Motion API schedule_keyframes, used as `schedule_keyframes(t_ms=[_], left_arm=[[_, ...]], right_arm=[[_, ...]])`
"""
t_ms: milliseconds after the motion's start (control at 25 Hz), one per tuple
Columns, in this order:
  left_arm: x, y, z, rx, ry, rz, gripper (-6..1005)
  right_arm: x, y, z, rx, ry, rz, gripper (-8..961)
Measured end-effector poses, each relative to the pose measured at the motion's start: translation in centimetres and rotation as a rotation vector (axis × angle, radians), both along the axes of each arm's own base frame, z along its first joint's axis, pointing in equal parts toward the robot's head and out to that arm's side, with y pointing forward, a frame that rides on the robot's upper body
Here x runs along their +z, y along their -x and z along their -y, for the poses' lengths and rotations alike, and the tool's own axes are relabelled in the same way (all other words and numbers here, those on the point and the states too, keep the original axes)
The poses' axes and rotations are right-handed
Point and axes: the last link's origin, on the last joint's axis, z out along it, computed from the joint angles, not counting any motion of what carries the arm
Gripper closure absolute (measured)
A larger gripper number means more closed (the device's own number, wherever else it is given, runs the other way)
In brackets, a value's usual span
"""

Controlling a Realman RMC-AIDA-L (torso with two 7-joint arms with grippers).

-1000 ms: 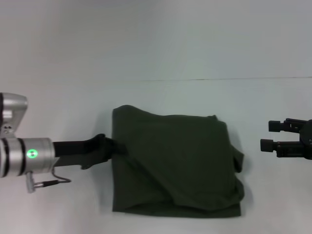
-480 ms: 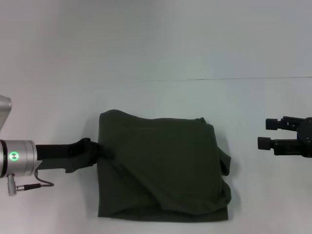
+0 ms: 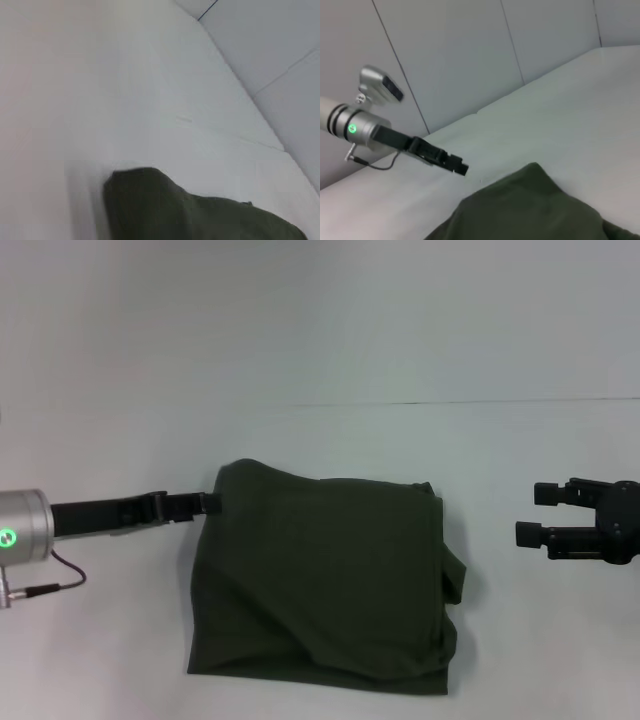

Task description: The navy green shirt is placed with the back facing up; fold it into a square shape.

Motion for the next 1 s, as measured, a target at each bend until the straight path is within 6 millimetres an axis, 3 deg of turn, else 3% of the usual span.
schedule_keyframes(t_ms=[240, 520, 720, 1000], left_arm=[[1.9, 0.4, 0.4, -0.176, -0.069, -0.101, 368], [1.0, -3.1, 3.4, -0.697, -0.129, -0.008, 91], [-0.2, -4.1, 4.6, -0.845, -0.153, 0.037, 91], [-1.0, -4.4, 5.3, -0.902, -0.130, 0.038, 91]], right_arm=[[-0.3, 0.4, -0.2, 0.019, -0.018, -0.010, 28], [0.0, 1.2, 0.3, 0.114, -0.030, -0.038, 28], [-0.5, 2.4, 1.0, 0.232, 0.014, -0.052, 28], [-2.3, 3.4, 1.1, 0.312, 0.041, -0.033, 29]])
